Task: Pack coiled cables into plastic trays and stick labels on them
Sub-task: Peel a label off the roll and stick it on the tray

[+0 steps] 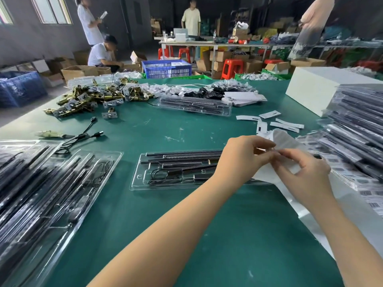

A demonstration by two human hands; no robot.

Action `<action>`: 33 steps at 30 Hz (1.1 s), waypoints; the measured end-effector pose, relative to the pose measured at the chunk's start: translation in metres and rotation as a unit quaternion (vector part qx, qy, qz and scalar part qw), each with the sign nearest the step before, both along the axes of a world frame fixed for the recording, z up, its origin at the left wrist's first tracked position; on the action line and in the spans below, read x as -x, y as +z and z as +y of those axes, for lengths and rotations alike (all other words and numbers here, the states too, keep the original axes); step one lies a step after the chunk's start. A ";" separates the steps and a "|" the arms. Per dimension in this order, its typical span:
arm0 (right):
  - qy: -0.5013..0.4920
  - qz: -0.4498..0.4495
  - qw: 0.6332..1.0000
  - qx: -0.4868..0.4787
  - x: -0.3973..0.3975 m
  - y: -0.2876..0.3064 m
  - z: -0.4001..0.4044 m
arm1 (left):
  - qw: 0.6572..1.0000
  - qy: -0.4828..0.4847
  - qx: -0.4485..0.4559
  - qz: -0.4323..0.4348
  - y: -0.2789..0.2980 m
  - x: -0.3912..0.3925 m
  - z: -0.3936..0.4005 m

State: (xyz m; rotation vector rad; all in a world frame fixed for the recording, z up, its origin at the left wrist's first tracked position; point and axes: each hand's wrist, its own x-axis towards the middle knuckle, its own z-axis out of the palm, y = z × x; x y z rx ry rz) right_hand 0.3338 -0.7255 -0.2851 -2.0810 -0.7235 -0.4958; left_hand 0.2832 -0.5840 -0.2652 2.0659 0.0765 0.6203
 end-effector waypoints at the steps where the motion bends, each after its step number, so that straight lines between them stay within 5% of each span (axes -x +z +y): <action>1: -0.003 -0.023 1.000 0.012 0.000 -0.001 0.001 | 1.000 0.004 0.010 -0.001 -0.002 -0.001 0.000; 18: 0.008 -0.061 0.998 0.009 -0.004 -0.003 0.000 | 0.999 -0.019 -0.030 -0.011 -0.001 -0.002 0.002; 33: 0.035 -0.007 0.999 -0.006 0.003 0.005 -0.001 | 0.995 -0.059 0.072 0.044 -0.009 -0.001 0.003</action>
